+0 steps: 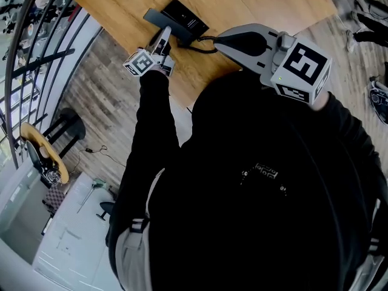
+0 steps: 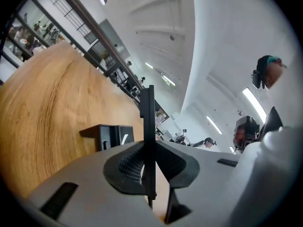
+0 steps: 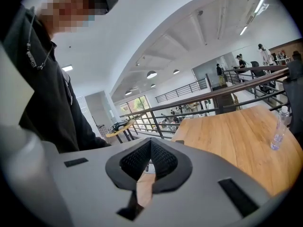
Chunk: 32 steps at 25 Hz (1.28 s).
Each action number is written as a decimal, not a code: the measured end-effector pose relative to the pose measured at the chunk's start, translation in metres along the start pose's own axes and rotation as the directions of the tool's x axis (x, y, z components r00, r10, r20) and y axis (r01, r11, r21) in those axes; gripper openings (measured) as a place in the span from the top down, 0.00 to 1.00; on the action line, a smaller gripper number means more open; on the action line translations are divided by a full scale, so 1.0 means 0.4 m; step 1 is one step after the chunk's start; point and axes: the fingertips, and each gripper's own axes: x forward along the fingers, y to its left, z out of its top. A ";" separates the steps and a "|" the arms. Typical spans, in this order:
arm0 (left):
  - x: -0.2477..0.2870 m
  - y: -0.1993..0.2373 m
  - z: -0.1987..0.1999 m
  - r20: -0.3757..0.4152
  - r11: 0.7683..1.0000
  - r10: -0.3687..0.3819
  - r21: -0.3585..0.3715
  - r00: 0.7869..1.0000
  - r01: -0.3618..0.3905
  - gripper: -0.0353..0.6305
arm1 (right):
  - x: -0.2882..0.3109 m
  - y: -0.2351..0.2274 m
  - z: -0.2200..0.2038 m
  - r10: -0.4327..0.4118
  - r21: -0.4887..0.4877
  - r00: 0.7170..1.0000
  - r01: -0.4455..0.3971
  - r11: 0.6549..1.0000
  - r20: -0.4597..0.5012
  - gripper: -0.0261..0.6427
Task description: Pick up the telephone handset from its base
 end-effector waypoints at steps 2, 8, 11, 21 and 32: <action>-0.014 -0.069 0.041 0.028 0.998 0.014 0.060 1.000 -0.016 0.83 | 0.005 0.002 0.020 0.015 -0.023 1.000 -0.014 1.000 0.011 0.94; -0.083 -0.277 0.104 0.147 0.979 0.100 0.163 0.984 -0.124 0.83 | 0.019 0.024 0.052 0.108 -0.080 0.994 -0.105 0.991 0.032 0.94; -0.118 -0.370 0.125 0.212 0.963 0.142 0.198 0.967 -0.185 0.83 | 0.033 0.036 0.057 0.158 -0.103 0.987 -0.154 0.983 0.032 0.94; -0.216 -0.598 0.166 0.396 0.838 0.313 0.312 0.863 -0.447 0.83 | 0.090 0.089 0.105 0.271 -0.179 0.962 -0.261 0.949 0.038 0.94; -0.255 -0.620 0.183 0.417 0.817 0.332 0.322 0.846 -0.479 0.83 | 0.102 0.120 0.118 0.290 -0.183 0.956 -0.279 0.943 0.035 0.94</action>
